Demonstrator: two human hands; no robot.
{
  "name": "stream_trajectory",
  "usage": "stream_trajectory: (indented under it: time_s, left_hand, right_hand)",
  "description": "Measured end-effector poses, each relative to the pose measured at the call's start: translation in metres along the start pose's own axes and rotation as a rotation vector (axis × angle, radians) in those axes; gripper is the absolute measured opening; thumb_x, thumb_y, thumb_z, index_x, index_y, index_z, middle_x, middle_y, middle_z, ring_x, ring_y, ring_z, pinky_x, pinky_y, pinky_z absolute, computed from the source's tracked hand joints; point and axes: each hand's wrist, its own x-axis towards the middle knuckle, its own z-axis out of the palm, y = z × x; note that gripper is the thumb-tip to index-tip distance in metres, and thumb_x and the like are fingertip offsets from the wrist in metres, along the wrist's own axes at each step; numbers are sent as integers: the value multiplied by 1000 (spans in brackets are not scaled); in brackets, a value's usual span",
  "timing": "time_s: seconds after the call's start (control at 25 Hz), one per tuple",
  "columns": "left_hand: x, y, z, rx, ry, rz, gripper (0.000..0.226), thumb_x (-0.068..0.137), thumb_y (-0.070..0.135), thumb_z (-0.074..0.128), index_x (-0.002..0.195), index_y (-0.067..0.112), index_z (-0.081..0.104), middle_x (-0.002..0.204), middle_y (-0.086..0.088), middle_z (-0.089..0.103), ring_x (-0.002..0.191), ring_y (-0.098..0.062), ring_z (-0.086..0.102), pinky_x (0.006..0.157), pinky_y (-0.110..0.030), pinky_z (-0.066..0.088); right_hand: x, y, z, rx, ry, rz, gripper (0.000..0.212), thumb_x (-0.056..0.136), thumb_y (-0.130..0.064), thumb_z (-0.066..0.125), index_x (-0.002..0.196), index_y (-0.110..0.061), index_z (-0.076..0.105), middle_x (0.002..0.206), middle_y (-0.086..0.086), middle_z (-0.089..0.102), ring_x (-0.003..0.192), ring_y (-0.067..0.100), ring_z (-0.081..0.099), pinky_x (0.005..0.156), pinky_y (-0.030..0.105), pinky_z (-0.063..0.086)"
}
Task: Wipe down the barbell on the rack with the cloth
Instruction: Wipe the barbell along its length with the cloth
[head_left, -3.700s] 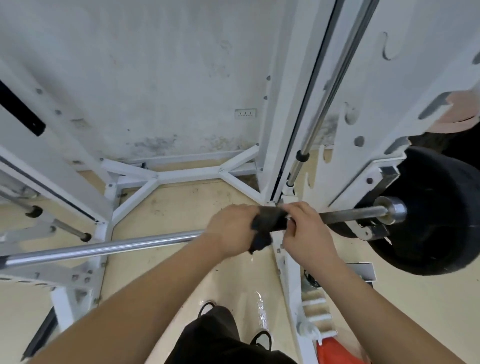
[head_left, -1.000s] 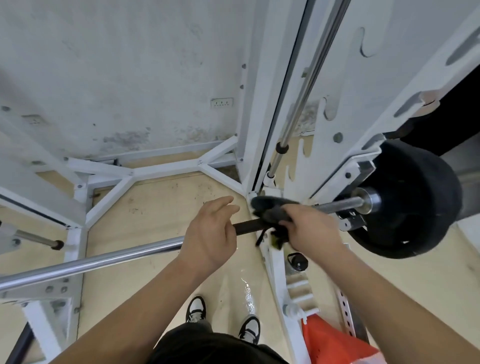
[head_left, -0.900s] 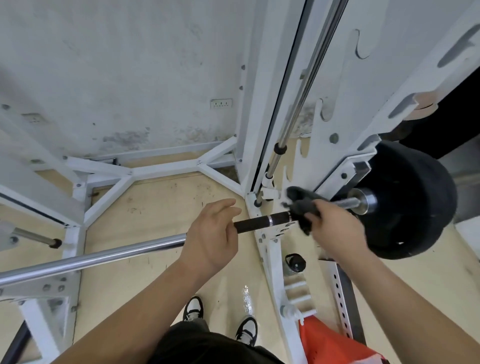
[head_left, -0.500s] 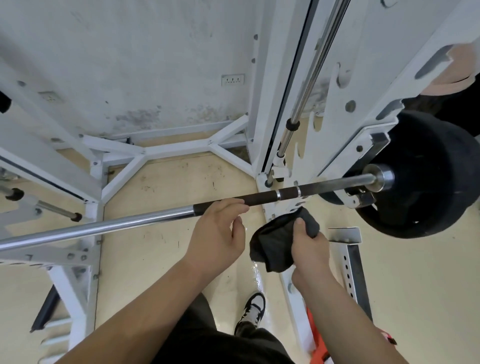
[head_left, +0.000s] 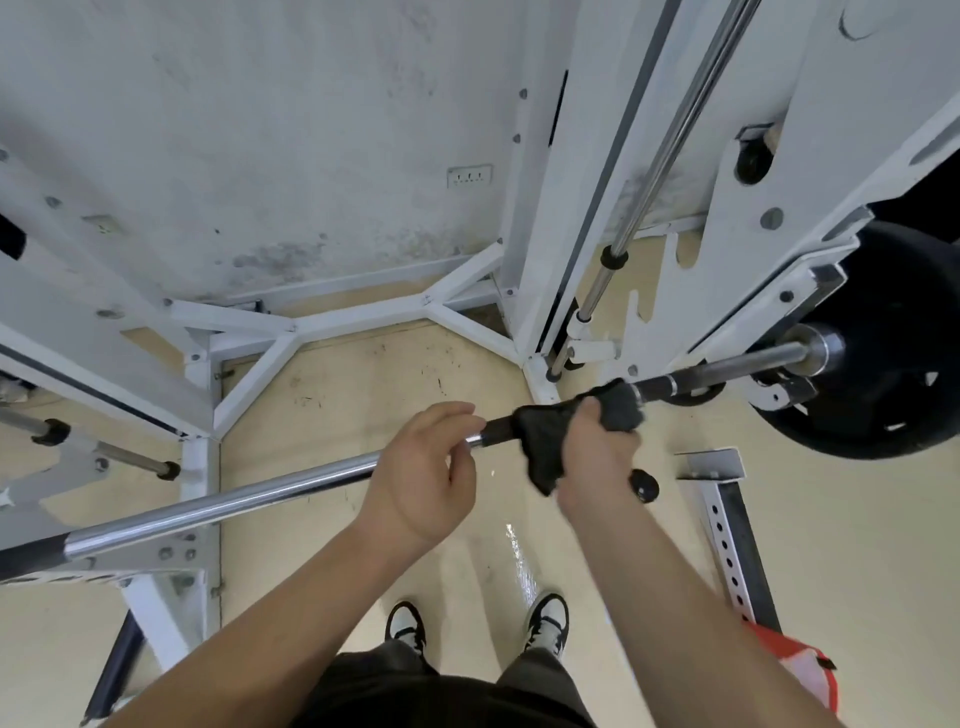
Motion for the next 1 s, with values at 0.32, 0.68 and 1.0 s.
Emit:
stream_trajectory:
  time_s: [0.32,0.68,1.0]
  left_hand:
    - [2,-5,-16,24,-59,30,33,88,-3,57,111,11,76,126,-3,70,109,-18,68,94,-25,53]
    - [11,45,25,24,-70,-20,37,87,9,49,113,13,76,134,-4,65,116,-18,65,98,-33,54]
    - [-5,68,58,106,7,-24,35,87,8,56,116,14,75,134,-4,65,116,-23,66,96,-35,54]
  right_hand:
    - [0,0,-14,54,-9,24,36,90,-40,70,109,-12,58,105,7,69,89,23,68,82,36,55]
    - [6,20,-11,43,-334,131,33,85,-26,79,113,-16,64,106,11,74,93,31,73,77,42,61]
    - [111,-108,-100,148,-19,-153,66,81,-36,79,140,-27,50,122,0,62,108,27,64,99,47,53]
